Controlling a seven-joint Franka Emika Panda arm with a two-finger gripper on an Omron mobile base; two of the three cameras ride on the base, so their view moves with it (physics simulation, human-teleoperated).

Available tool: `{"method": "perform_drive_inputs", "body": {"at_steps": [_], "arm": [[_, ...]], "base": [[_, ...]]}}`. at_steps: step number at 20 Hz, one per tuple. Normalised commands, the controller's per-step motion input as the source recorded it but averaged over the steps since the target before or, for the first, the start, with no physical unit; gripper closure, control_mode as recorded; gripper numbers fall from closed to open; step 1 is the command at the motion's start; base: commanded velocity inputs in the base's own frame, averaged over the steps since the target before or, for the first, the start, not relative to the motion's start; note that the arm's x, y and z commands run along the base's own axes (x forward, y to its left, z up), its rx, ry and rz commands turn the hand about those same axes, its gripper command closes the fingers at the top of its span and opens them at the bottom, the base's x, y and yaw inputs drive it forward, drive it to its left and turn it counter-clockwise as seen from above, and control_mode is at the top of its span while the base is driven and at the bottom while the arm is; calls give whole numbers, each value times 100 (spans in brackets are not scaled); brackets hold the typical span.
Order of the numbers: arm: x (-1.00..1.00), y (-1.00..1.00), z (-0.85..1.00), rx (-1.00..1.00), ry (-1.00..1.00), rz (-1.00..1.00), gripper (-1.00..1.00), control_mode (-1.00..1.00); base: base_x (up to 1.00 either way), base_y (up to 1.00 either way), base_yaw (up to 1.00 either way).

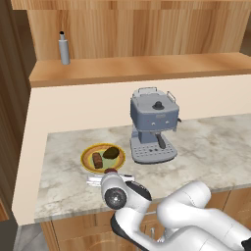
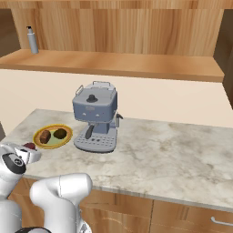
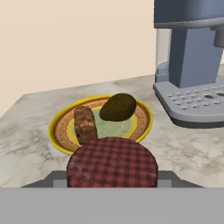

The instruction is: Pick the avocado and bread from the counter and place them on the plate. Then pick the jam from the cabinet and place it next to the plate. Lastly close the cabinet door.

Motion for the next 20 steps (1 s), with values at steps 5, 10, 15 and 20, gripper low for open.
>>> {"method": "perform_drive_inputs", "body": {"at_steps": [5, 10, 15, 20], "arm": [[1, 5, -20, 0, 0, 0, 100, -100], [8, 8, -12, 0, 0, 0, 100, -100], [10, 10, -13, 0, 0, 0, 100, -100], [10, 6, -10, 0, 0, 0, 100, -100]], "base": [[0, 0, 0], [0, 0, 0], [0, 0, 0], [0, 0, 0]]}}
